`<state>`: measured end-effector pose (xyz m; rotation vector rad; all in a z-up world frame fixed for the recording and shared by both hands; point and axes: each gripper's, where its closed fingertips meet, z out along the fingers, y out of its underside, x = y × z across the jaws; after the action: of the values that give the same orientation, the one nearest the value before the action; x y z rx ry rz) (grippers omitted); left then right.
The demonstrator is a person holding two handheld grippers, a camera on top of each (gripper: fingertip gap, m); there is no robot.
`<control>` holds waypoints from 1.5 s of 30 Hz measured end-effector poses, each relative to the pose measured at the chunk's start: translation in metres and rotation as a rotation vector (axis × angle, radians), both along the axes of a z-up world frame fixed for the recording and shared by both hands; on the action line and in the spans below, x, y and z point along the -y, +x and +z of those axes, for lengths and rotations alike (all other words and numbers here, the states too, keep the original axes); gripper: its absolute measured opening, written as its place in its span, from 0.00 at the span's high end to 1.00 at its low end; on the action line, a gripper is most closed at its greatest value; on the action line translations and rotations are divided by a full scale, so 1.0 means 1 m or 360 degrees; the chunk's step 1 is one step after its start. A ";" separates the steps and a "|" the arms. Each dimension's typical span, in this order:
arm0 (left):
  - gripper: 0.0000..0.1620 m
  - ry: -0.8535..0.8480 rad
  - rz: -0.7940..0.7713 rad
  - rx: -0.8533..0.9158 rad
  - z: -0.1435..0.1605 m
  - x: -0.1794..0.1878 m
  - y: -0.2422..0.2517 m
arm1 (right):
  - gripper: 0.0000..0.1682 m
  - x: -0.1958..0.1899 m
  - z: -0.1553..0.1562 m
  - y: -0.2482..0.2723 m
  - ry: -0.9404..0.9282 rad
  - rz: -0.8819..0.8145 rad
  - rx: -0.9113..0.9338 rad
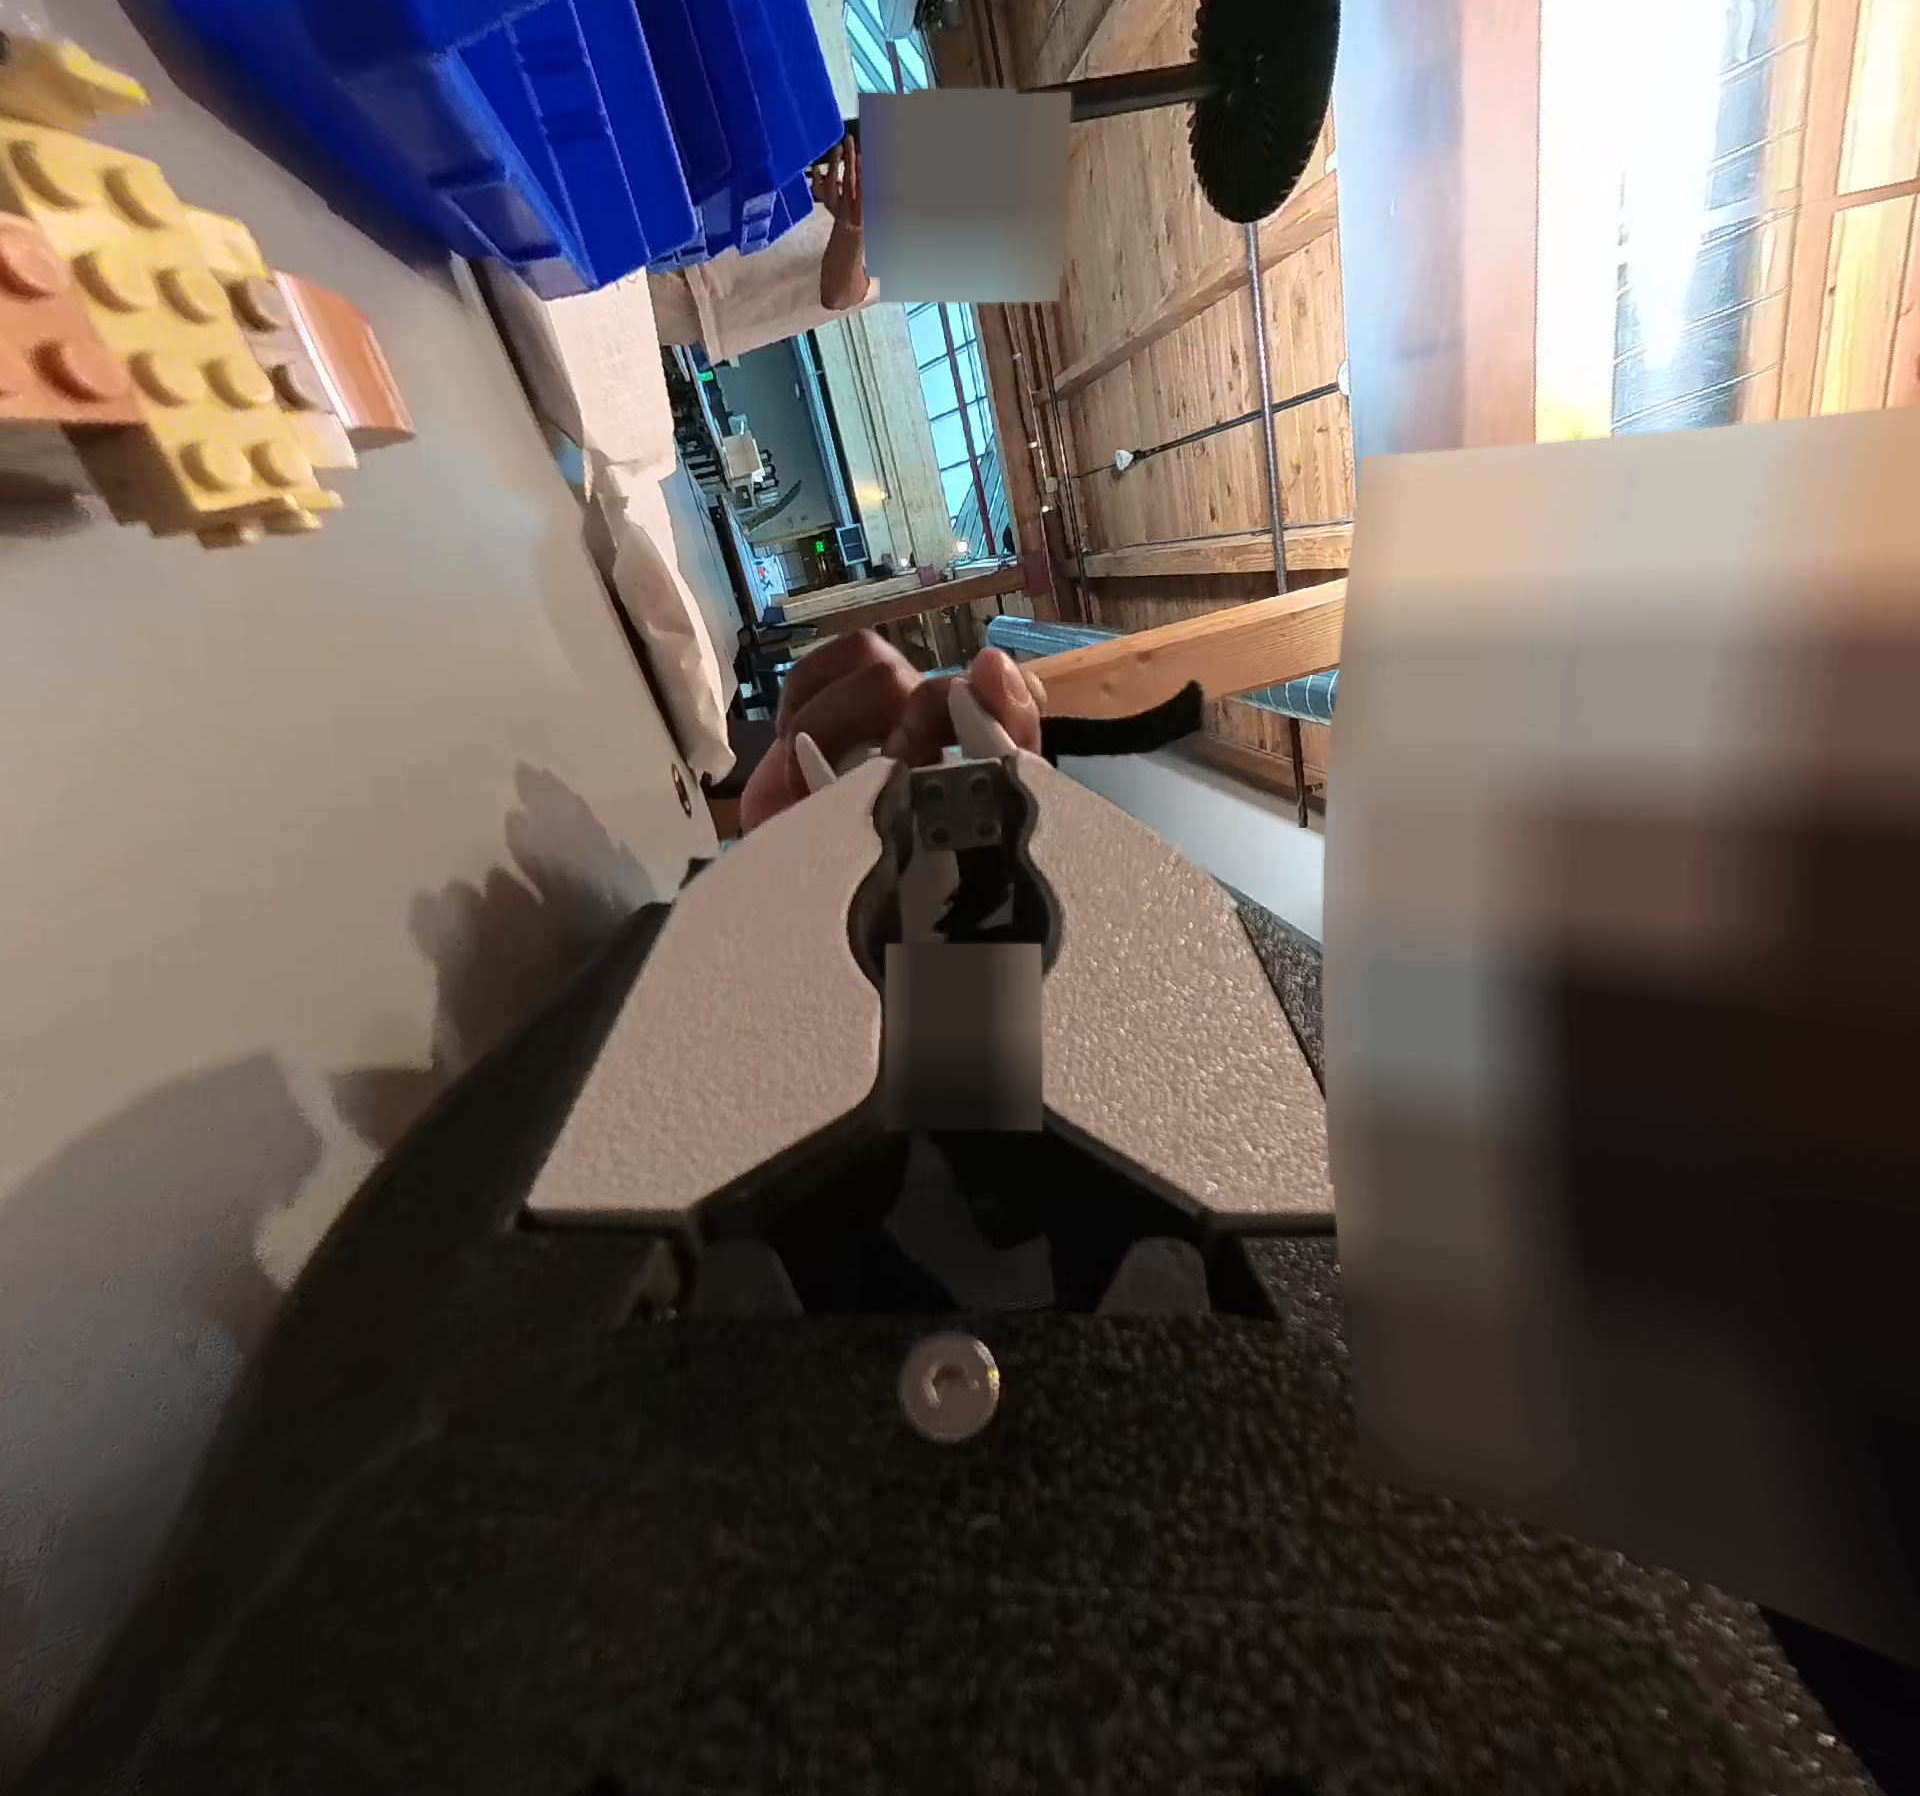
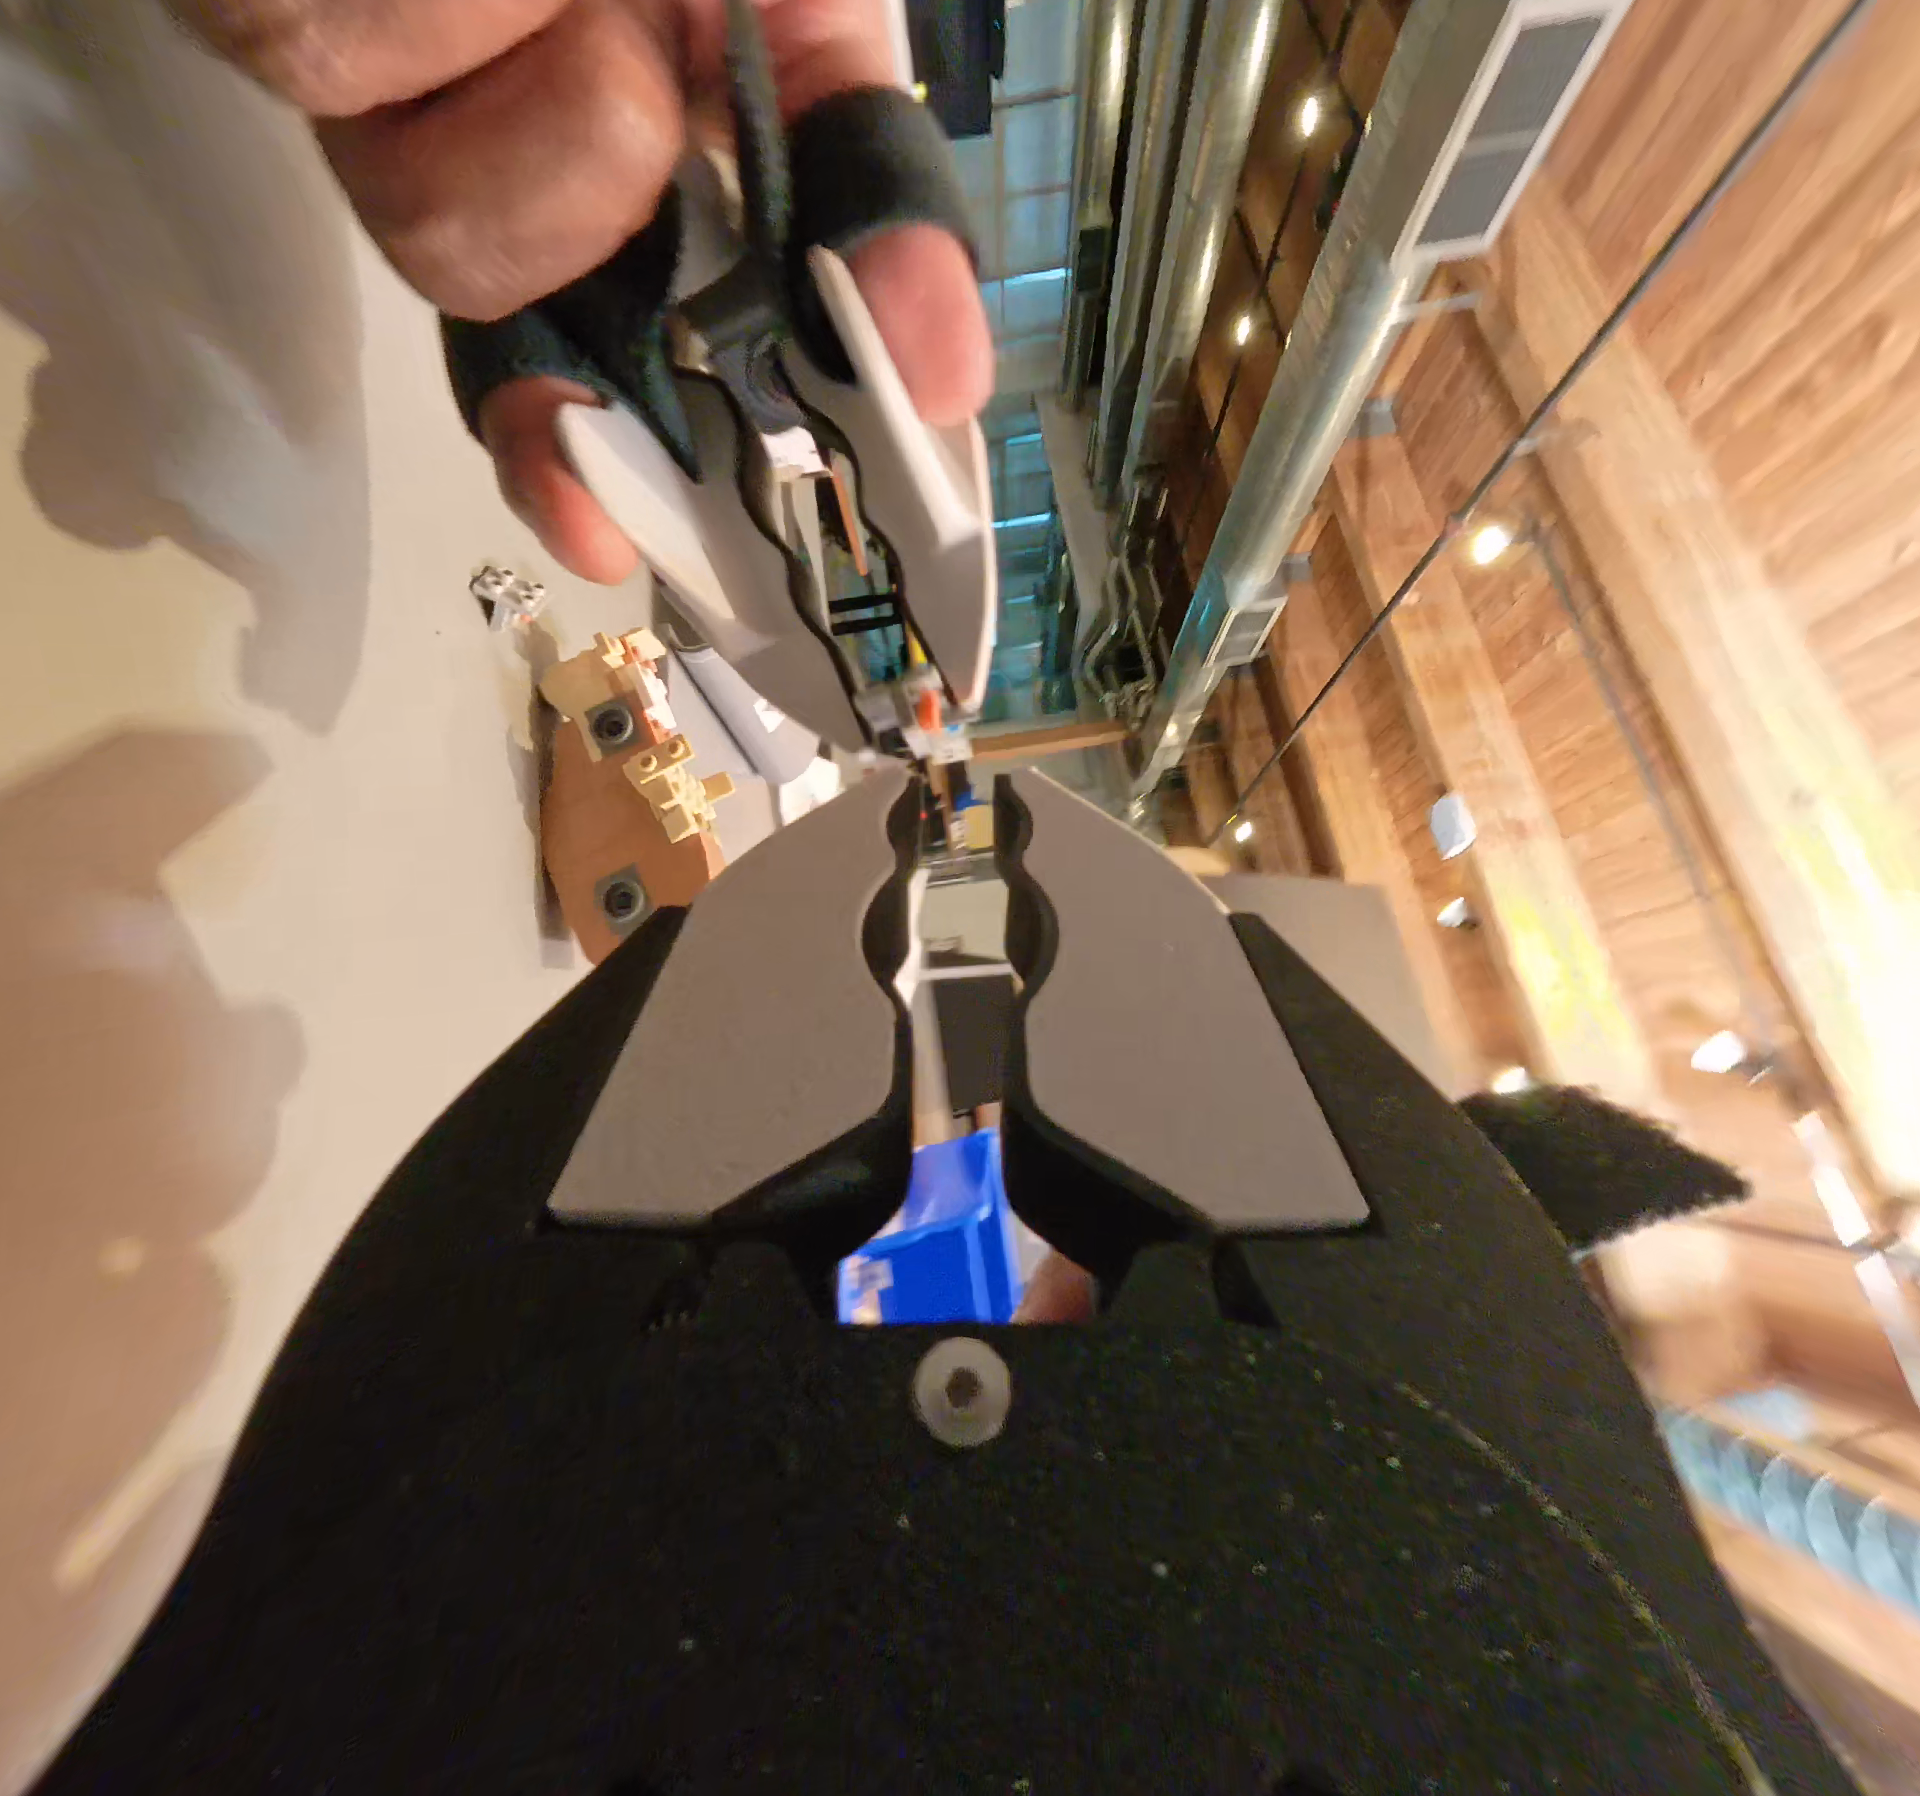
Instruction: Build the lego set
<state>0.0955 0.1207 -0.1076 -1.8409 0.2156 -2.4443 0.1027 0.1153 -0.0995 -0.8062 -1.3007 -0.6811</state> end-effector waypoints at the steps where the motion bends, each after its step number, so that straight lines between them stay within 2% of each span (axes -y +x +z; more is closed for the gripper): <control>1: 0.90 0.0002 0.0014 0.0005 0.000 -0.002 -0.001 | 0.92 -0.001 0.001 0.003 -0.0039 -0.0008 -0.0051; 3: 0.90 0.0013 0.0050 0.0013 0.001 -0.006 -0.003 | 0.91 -0.003 0.000 0.010 -0.0204 -0.0030 -0.0227; 5: 0.90 0.0021 0.0097 0.0040 0.003 -0.010 -0.006 | 0.91 -0.006 -0.005 0.015 -0.0567 -0.0037 -0.0564; 8: 0.90 0.0072 0.0186 0.0051 0.003 -0.013 -0.007 | 0.91 -0.009 -0.013 0.019 -0.1330 -0.0038 -0.1345; 11: 0.90 0.0103 0.0293 0.0060 0.001 -0.013 -0.003 | 0.88 -0.005 -0.015 0.014 -0.2138 0.0145 -0.2188; 13: 0.90 0.0096 0.0345 0.0068 -0.002 -0.013 0.000 | 0.87 -0.002 -0.012 0.011 -0.2507 0.0321 -0.2590; 15: 0.90 0.0085 0.0369 0.0076 -0.005 -0.012 0.004 | 0.86 -0.003 -0.015 0.010 -0.2694 0.0383 -0.2804; 19: 0.90 0.0118 0.0359 0.0074 -0.009 -0.008 0.010 | 0.84 -0.002 -0.022 0.005 -0.2853 0.0367 -0.2859; 25: 0.90 0.0217 0.0357 0.0041 -0.010 -0.007 0.012 | 0.84 -0.004 -0.022 0.001 -0.2917 0.0398 -0.2876; 45: 0.90 0.0295 0.0335 -0.0007 -0.013 -0.001 0.015 | 0.91 -0.005 -0.027 0.000 -0.2908 0.0325 -0.2868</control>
<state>0.1103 0.1214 -0.1203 -1.6986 0.2271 -2.2003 0.1023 0.1202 -0.1260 -1.8487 0.1431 1.5504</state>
